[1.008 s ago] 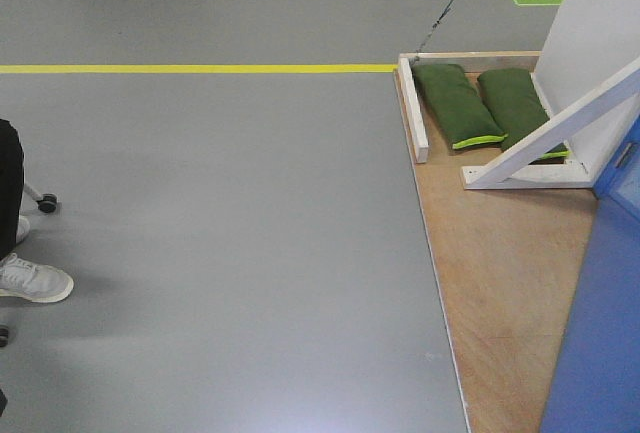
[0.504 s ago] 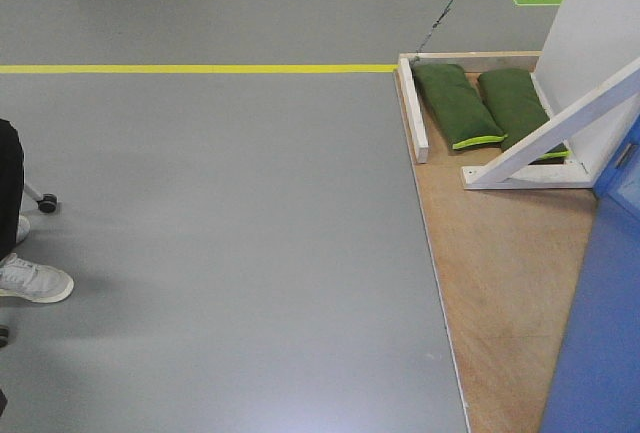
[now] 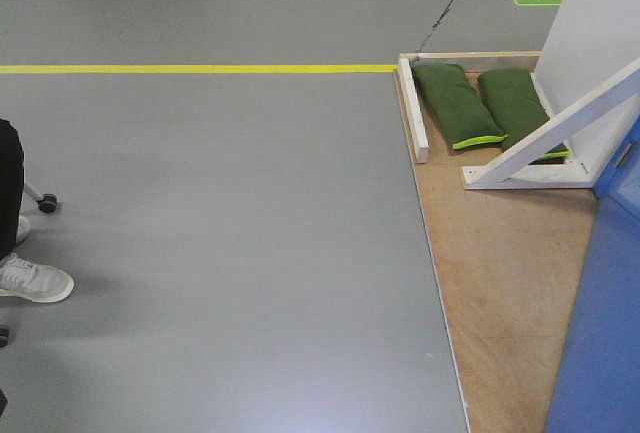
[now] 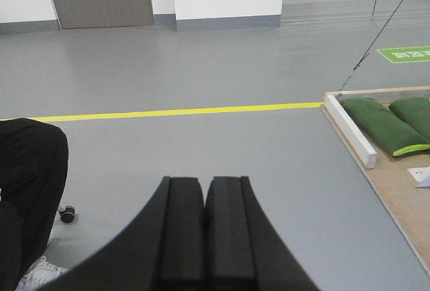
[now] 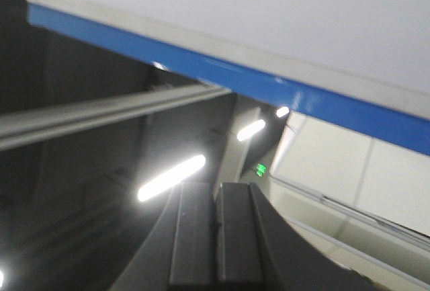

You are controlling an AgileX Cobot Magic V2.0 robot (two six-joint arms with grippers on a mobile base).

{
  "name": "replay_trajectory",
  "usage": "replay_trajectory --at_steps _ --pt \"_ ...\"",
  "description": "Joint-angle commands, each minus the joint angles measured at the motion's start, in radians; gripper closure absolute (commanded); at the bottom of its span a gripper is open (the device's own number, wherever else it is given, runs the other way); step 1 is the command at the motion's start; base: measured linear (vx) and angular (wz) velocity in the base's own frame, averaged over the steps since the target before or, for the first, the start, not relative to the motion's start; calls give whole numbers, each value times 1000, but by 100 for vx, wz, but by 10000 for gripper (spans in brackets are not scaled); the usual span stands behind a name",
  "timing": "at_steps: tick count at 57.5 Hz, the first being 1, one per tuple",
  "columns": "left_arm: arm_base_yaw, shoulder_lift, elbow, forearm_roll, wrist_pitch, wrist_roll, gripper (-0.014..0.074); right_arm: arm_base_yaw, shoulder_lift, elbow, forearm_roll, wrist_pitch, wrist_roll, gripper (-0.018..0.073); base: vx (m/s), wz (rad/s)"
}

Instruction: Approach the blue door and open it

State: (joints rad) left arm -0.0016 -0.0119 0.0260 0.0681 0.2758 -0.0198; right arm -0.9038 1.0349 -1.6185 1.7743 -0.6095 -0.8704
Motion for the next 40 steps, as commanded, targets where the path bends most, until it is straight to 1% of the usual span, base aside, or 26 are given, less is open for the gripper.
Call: replay_trajectory --at_steps 1,8,17,40 --pt "-6 -12 -26 -2 -84 -7 524 -6 59 -12 2 89 -3 547 0 0" --pt "-6 -12 -26 -2 -84 -7 524 -6 123 -12 2 114 -3 547 0 0" --pt "-6 -12 -26 -2 -84 -7 524 -6 145 -12 2 174 -3 547 0 0" --pt "-6 -12 -26 -2 -84 -7 524 -6 178 -12 2 171 -6 547 0 0"
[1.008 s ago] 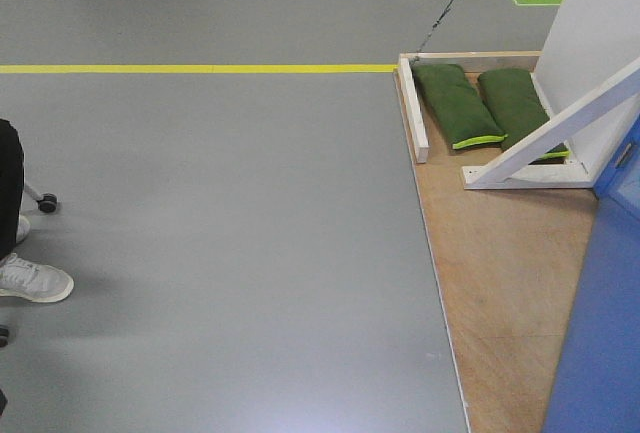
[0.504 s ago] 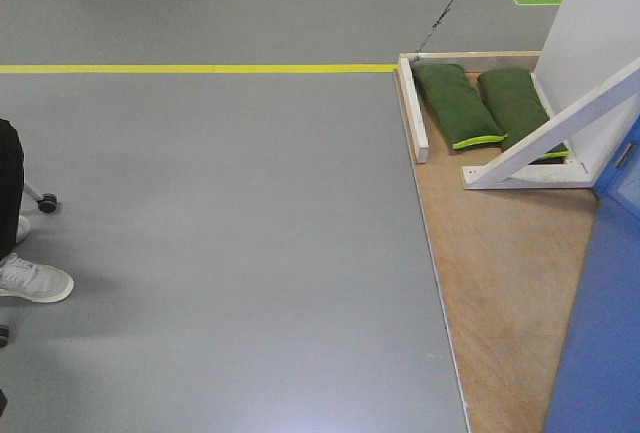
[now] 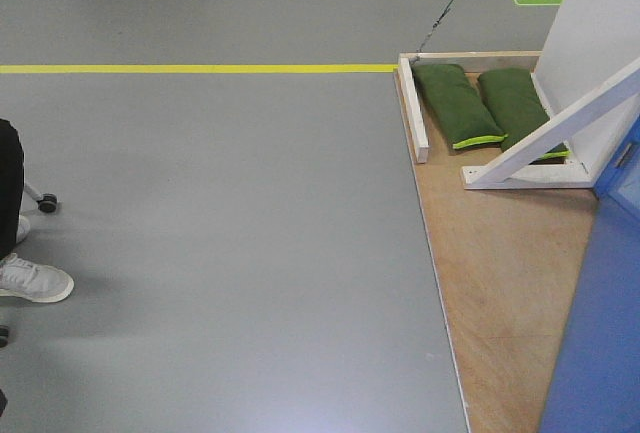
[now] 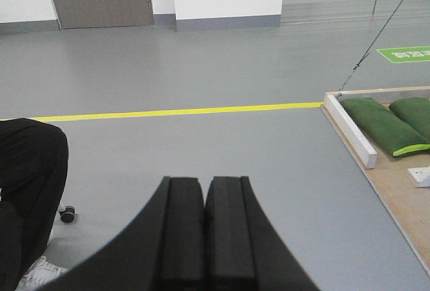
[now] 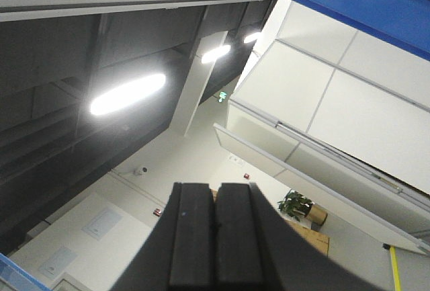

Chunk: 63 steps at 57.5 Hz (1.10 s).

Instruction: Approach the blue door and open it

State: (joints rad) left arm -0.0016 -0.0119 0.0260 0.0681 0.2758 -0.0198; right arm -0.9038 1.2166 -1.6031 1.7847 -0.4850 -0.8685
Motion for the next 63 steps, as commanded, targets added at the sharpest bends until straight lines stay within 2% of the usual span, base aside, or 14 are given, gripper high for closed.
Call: replay_trajectory --at_steps 1,7,14,21,31,32,40,44,55,63 --pt "-6 -12 -26 -2 -84 -7 524 -6 -3 -28 -8 46 -8 547 0 0" --pt "-6 -12 -26 -2 -84 -7 524 -6 21 -28 -13 73 -11 547 0 0" --pt "-6 -12 -26 -2 -84 -7 524 -6 49 -28 -60 187 -42 547 0 0" --pt "-6 -12 -26 -2 -84 -7 524 -6 65 -28 -196 325 -43 547 0 0" --pt "-6 -12 -26 -2 -84 -7 524 -6 65 -28 -402 431 -43 547 0 0" --pt "-6 -12 -26 -2 -84 -7 524 -6 65 -28 -445 458 -43 547 0 0" --pt "-6 -12 -26 -2 -84 -7 524 -6 65 -28 -444 540 -43 547 0 0" --pt "-6 -12 -26 -2 -84 -7 524 -6 65 -28 -430 623 -42 547 0 0" --pt "-6 -12 -26 -2 -84 -7 524 -6 65 -28 -288 964 -34 547 0 0" --pt "-6 -12 -26 -2 -84 -7 524 -6 65 -28 -204 1147 -34 547 0 0"
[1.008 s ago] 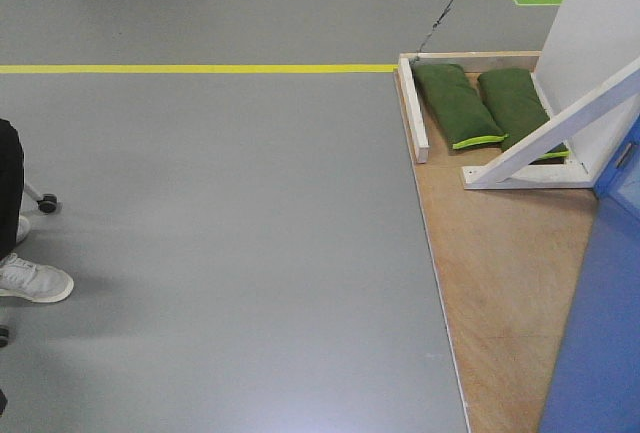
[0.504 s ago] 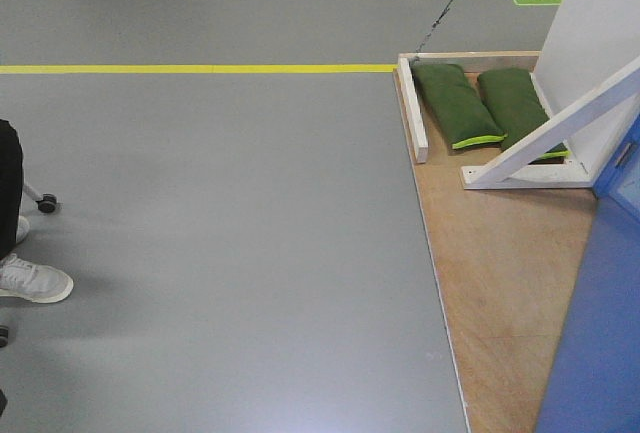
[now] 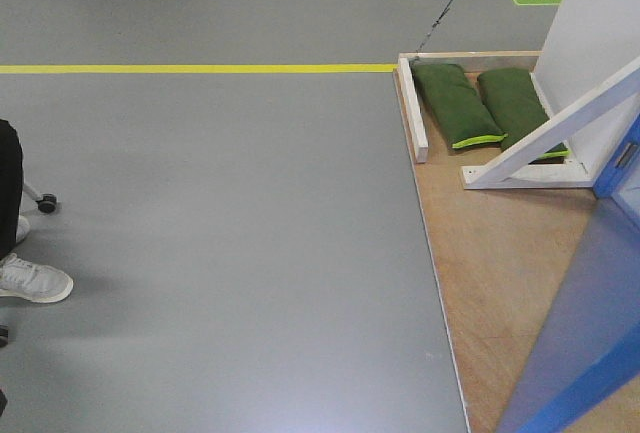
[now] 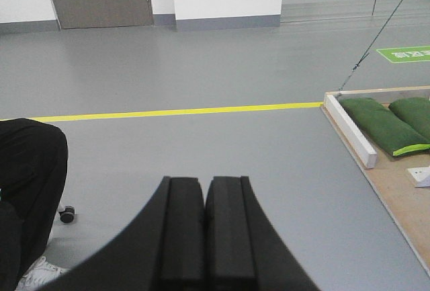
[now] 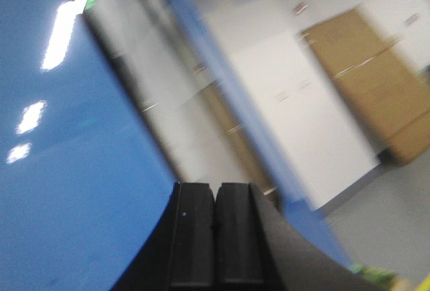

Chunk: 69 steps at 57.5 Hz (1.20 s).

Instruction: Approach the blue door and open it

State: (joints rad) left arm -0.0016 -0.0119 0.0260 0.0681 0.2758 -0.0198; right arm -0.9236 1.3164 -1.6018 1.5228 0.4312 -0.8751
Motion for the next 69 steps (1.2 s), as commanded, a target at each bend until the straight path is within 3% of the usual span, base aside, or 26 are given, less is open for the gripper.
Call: replay_trajectory --at_steps 1,37,60,69 --pt "-6 -12 -26 -2 -84 -7 524 14 -34 -29 61 245 -28 547 0 0" --pt "-6 -12 -26 -2 -84 -7 524 14 3 -29 107 732 -28 547 0 0" --pt "-6 -12 -26 -2 -84 -7 524 17 64 -29 155 794 -28 547 0 0" --pt "-6 -12 -26 -2 -84 -7 524 79 96 -29 187 771 -28 547 0 0"
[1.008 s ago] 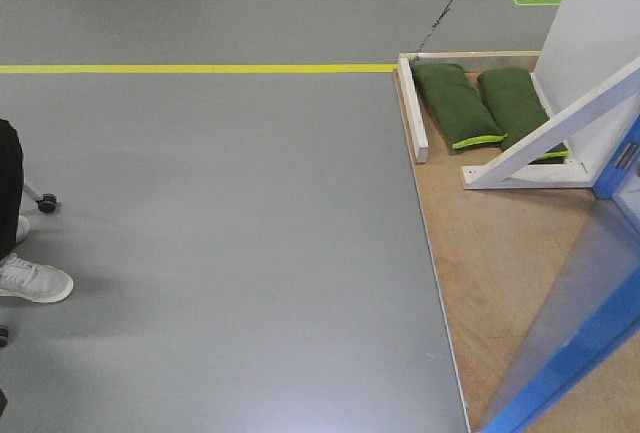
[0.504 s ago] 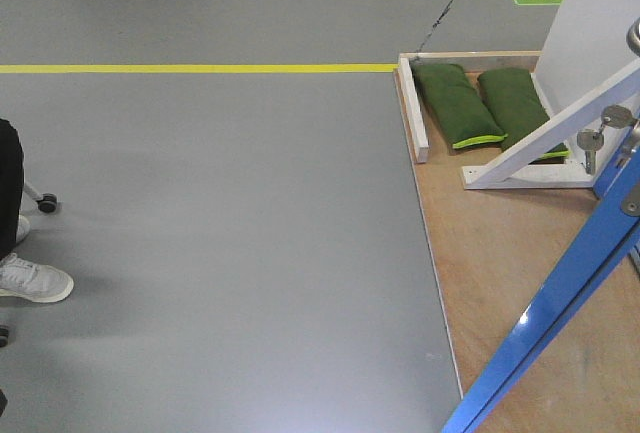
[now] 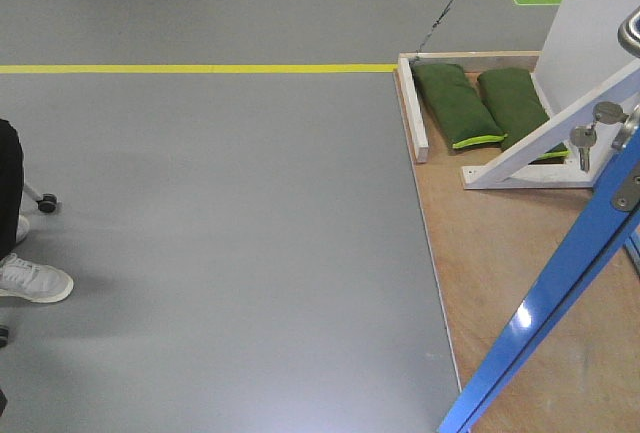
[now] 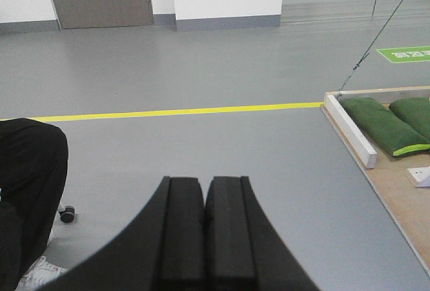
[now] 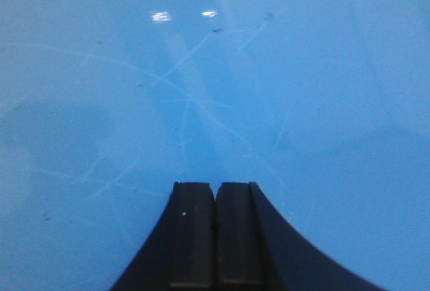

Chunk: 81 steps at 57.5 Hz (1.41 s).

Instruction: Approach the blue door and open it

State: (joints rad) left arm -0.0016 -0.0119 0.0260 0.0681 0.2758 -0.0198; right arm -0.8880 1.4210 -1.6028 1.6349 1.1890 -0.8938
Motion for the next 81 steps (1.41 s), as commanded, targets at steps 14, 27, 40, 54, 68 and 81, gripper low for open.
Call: replay_trajectory --at_steps 14,27,40,54,68,81 --pt "-6 -12 -26 -2 -84 -7 524 164 9 -28 92 -38 -9 547 0 0" --pt "-6 -12 -26 -2 -84 -7 524 275 22 -28 93 -68 -9 547 0 0" --pt "-6 -12 -26 -2 -84 -7 524 365 41 -28 92 -148 -9 547 0 0" --pt "-6 -12 -26 -2 -84 -7 524 428 77 -28 92 -264 -9 547 0 0" --pt "-6 -12 -26 -2 -84 -7 524 432 82 -28 93 -278 -9 547 0 0" --pt "-6 -12 -26 -2 -84 -7 524 432 82 -28 93 -276 -9 547 0 0"
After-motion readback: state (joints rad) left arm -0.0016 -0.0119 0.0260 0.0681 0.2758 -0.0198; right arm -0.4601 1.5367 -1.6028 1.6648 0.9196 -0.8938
